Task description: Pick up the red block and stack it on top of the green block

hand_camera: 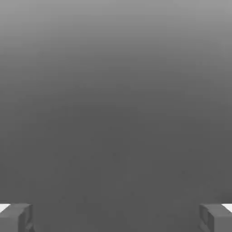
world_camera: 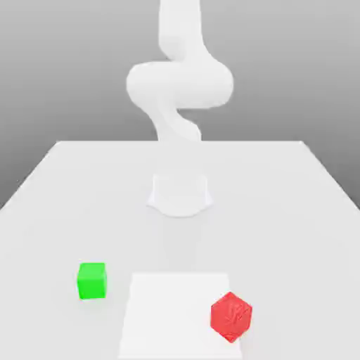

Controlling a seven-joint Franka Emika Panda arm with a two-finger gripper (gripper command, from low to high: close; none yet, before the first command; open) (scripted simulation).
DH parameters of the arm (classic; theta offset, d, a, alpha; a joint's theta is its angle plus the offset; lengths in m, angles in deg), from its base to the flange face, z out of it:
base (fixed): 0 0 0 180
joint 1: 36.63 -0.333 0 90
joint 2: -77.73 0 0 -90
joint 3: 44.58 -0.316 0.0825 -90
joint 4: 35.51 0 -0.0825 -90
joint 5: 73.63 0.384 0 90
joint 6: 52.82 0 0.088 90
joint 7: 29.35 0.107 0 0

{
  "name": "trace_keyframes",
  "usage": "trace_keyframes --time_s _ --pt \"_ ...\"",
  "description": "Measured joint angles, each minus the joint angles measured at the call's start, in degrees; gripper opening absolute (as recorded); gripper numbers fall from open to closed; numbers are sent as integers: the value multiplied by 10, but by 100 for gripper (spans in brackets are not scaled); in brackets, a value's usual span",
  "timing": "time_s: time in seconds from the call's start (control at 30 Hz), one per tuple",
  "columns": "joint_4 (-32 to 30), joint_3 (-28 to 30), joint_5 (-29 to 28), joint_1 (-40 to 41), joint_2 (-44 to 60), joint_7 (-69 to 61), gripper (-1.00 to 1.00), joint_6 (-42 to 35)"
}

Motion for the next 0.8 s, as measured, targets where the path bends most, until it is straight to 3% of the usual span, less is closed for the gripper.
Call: trace_keyframes --time_s 0.43,0.8 --pt "-78 -133 -55 84 274 324 0 117" --pt "-138 -148 -73 57 496 563 0 222"
